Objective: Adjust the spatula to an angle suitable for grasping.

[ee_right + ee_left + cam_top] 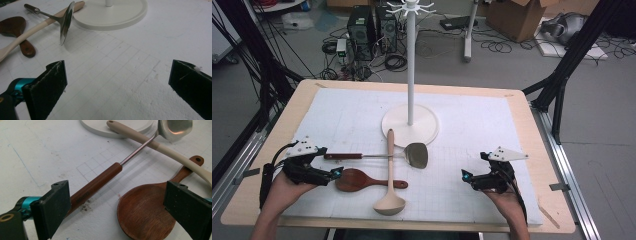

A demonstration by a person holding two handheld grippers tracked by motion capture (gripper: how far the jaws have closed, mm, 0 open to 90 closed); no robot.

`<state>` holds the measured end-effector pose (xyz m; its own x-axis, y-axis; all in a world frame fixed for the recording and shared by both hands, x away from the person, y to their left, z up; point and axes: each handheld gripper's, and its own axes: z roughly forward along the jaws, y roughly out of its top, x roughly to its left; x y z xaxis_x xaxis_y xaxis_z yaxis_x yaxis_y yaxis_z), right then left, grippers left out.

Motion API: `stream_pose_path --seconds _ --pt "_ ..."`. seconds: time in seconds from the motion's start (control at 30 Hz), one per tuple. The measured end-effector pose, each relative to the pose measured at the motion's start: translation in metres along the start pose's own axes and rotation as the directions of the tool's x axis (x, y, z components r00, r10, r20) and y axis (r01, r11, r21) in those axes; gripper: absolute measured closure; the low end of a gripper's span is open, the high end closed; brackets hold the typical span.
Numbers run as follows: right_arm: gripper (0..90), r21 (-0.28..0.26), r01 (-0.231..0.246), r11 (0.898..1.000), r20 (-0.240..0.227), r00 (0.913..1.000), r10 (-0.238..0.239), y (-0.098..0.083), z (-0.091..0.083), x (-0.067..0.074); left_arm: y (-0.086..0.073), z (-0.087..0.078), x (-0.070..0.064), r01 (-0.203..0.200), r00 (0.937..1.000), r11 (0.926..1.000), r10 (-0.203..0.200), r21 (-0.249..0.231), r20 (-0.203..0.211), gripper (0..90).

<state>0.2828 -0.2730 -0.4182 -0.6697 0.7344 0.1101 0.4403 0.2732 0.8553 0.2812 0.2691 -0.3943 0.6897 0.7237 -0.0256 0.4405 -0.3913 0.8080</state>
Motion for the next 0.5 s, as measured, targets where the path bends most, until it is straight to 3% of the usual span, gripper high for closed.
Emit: stream_pose_path --seconds 0.23,0.37,0.5 --pt "0.8 -0.006 0.001 1.0 0.0 1.0 -0.001 0.001 -0.003 0.0 0.006 -0.002 0.005 -0.039 0.9992 0.9991 0.039 -0.016 0.013 15.7" --pt "0.7 0.002 0.019 1.0 0.007 0.9998 -0.019 0.0 -0.003 -0.001 0.009 -0.003 0.013 -0.067 0.9968 0.9977 0.067 -0.012 0.043 23.0" --pt "0.7 0.005 0.008 1.0 0.006 0.9999 -0.008 0.0 -0.004 -0.001 0.016 -0.001 0.021 -0.094 0.9934 0.9955 0.094 -0.005 0.065 27.1"
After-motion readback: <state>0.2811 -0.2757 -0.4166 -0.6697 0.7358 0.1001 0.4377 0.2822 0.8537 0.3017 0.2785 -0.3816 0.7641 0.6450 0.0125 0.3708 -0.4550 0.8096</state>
